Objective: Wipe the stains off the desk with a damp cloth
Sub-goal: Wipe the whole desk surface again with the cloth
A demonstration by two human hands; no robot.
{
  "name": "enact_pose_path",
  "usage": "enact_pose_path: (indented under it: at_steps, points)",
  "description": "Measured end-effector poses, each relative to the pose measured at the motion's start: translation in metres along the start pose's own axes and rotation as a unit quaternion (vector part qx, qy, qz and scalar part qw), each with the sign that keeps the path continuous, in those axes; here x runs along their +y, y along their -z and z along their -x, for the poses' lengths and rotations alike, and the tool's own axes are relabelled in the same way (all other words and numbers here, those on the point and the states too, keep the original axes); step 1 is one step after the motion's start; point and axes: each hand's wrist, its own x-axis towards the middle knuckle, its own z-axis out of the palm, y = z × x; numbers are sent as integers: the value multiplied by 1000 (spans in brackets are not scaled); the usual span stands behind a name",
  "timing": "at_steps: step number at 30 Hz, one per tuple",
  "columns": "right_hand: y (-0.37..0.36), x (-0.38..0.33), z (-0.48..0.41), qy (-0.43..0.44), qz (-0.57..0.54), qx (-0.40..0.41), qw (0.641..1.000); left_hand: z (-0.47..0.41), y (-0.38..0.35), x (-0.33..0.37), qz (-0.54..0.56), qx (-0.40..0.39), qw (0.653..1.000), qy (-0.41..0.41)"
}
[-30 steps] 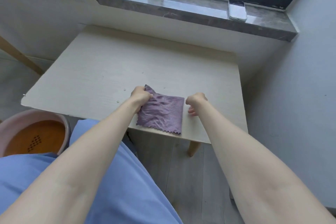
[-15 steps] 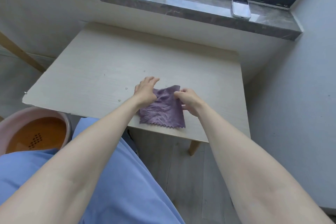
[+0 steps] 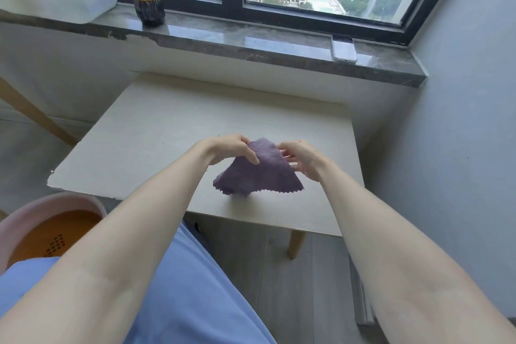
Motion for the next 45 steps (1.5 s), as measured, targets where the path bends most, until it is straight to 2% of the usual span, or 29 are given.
enact_pose_path:
  at_steps: [3, 4, 6, 8, 10, 12, 14, 16, 20, 22, 24, 27, 29, 32, 36, 38, 42, 45]
  points:
    - [8, 10, 7, -28, 11, 30, 999, 10, -3, 8, 105, -53, 992, -36]
    - [10, 15, 9, -46, -14, 41, 998, 13, -3, 8, 144, -68, 986, -52]
    - [13, 30, 11, -87, -130, 51, 986, 16, -4, 7, 228, -72, 968, -75]
    - [10, 46, 14, -116, -285, 30, 951, 20, -7, 6, 316, -46, 943, -90]
    - [-1, 57, 17, -129, -403, -24, 906, 23, -14, 6, 387, -8, 919, -78]
    - [-14, 57, 20, -114, -467, -71, 874, 23, -23, 4, 419, 24, 907, -44]
    - [-22, 48, 20, -84, -491, -88, 863, 22, -29, -1, 405, 38, 914, -11]
    - [-23, 35, 24, -71, -462, -82, 880, 20, -31, -6, 379, 49, 924, -9]
    - [-14, 28, 19, -88, -269, -13, 959, 19, -22, -13, 333, 105, 937, -1]
    - [-11, 28, 15, -111, -196, 14, 974, 17, -20, -16, 295, 92, 951, 20]
    - [-9, 24, 15, -127, -113, 37, 985, 14, -19, -17, 232, 119, 964, 46]
    - [-12, 14, 22, -111, -49, 97, 988, 9, -22, -16, 98, 222, 966, 92]
    - [-12, 8, 21, -92, -53, 101, 989, 8, -26, -14, 93, 247, 960, 92]
    - [-13, 2, 16, -68, -59, 69, 994, 9, -27, -12, 109, 190, 972, 86]
    - [-20, -7, 19, -38, 132, 42, 990, 11, -23, -11, 27, 108, 986, 126]
    - [-20, -10, 17, -25, 197, 32, 980, 10, -20, -14, 3, 108, 987, 122]
    - [-23, -11, 11, -16, 269, 60, 961, 9, -18, -17, -71, 166, 979, 94]
    - [-20, -10, 9, -16, 233, 80, 969, 16, -11, -19, -3, 165, 984, 70]
